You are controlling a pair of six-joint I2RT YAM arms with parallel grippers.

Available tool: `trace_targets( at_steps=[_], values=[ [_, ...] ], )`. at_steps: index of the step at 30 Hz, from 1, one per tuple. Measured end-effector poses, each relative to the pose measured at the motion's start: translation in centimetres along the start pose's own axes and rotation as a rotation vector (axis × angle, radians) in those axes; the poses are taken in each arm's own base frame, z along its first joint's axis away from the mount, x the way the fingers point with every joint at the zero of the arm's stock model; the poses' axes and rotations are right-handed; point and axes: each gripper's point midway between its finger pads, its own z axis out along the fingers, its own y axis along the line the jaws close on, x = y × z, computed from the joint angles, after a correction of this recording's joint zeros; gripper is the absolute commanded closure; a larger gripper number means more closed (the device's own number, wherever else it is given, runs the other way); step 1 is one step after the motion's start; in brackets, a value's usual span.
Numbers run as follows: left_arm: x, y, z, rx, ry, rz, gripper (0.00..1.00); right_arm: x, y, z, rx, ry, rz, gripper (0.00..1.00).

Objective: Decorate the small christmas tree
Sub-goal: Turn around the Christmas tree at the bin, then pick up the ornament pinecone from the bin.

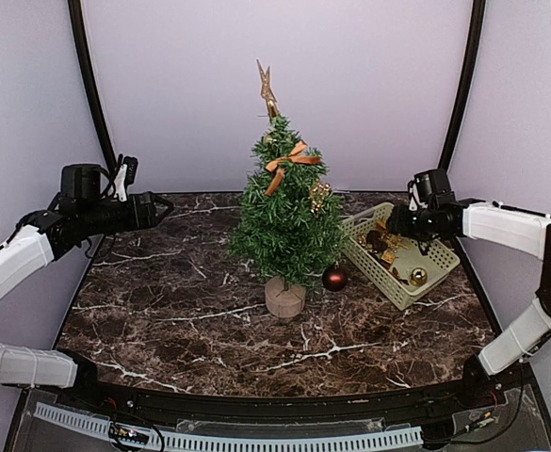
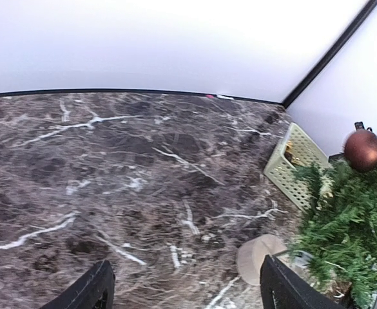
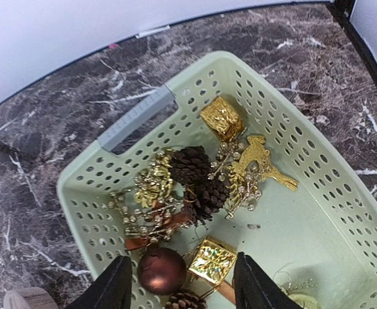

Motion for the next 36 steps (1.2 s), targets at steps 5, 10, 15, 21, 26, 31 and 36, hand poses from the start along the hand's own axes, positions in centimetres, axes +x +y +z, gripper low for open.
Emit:
trace_targets(
  at_steps=[5, 10, 15, 21, 26, 31, 36],
  values=[
    [-0.8, 3.1, -0.8, -0.055, 0.006, 0.039, 0.20, 0.7, -1.2, 4.7, 0.036, 0.093, -0.034, 0.56],
    [-0.8, 4.5, -0.8, -0.079, 0.014, 0.084, 0.20, 1.0, -0.6, 7.0, 0.008, 0.142, -0.128, 0.59],
    [0.1, 5.5, -0.1, -0.071, 0.030, 0.080, 0.20, -0.3, 0.1, 8.3, -0.007, 0.149, -0.232, 0.62],
    [1.4, 6.3, 0.7, -0.053, 0.067, 0.052, 0.19, -0.2, 0.1, 9.2, -0.005, 0.190, -0.332, 0.65],
    [1.1, 6.3, 0.7, -0.039, 0.056, 0.048, 0.20, 0.8, 0.0, 9.0, -0.005, 0.231, -0.393, 0.66],
    [0.9, 6.2, 0.7, -0.027, 0.049, 0.044, 0.20, 1.2, 0.0, 9.1, 0.002, 0.243, -0.426, 0.70],
    [0.8, 6.2, 0.7, -0.019, 0.047, 0.043, 0.20, 2.0, 0.0, 9.6, 0.003, 0.263, -0.450, 0.73]
  ],
)
